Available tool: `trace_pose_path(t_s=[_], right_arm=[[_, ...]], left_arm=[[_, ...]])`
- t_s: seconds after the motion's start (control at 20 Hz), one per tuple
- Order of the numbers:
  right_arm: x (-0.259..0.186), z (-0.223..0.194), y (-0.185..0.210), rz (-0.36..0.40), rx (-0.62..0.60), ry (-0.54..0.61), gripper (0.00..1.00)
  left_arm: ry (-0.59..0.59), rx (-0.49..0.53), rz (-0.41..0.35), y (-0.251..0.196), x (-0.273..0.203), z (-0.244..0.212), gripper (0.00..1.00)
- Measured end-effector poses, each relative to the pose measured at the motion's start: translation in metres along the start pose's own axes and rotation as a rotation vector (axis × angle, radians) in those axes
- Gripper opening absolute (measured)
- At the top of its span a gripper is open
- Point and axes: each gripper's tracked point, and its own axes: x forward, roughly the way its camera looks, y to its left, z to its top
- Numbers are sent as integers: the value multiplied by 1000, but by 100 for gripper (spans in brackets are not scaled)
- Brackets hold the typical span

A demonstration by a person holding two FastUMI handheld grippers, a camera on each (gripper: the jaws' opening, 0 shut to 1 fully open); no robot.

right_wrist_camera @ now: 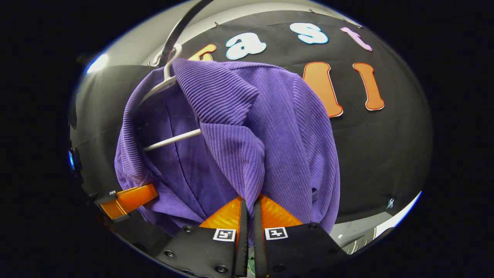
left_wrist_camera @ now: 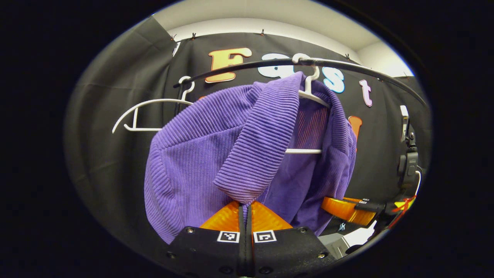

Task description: Grasp the clothes on the hanger with both hands and then place them into the laundry hamper below.

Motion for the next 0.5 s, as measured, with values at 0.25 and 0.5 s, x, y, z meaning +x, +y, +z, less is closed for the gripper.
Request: trace_pose_path(t_s=[0.25, 0.5], right_arm=[[-27, 20, -26, 71, 34, 39, 15], [-47, 51, -53, 79, 58, 33, 14]], left_arm=[[-17, -9, 24, 11, -26, 20, 1], [-38, -28, 35, 14, -51, 43, 1]])
